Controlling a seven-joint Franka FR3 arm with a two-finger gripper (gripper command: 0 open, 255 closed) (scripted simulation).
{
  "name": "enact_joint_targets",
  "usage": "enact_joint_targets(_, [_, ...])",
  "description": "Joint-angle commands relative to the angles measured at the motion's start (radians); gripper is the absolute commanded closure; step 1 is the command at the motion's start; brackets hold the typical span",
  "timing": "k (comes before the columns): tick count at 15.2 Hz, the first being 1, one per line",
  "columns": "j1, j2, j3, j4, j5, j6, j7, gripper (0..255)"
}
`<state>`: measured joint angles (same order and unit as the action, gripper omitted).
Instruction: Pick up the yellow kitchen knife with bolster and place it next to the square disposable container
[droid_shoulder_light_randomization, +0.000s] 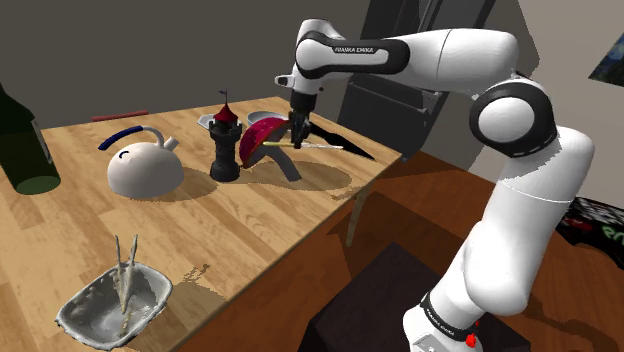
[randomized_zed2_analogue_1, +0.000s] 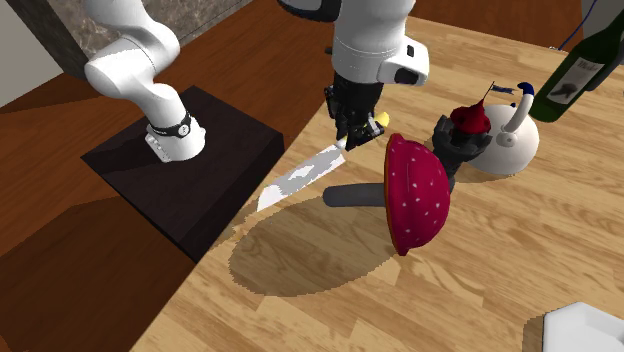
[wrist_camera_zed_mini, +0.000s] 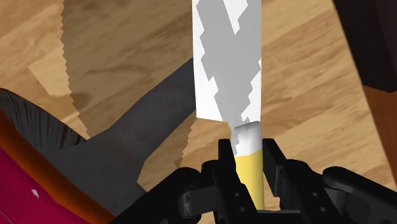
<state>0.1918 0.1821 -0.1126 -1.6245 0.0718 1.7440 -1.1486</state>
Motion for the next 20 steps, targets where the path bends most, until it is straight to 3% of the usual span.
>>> enact_joint_targets(1, [0.025,-0.031,0.016,-0.038,-0.004,0.009,0.042,255])
enact_joint_targets(10, [0.138,-0.113,0.106,-0.145,-0.006,0.048,0.242,255])
enact_joint_targets(20, [0.26,-0.113,0.214,-0.149,-0.004,0.067,0.471,255])
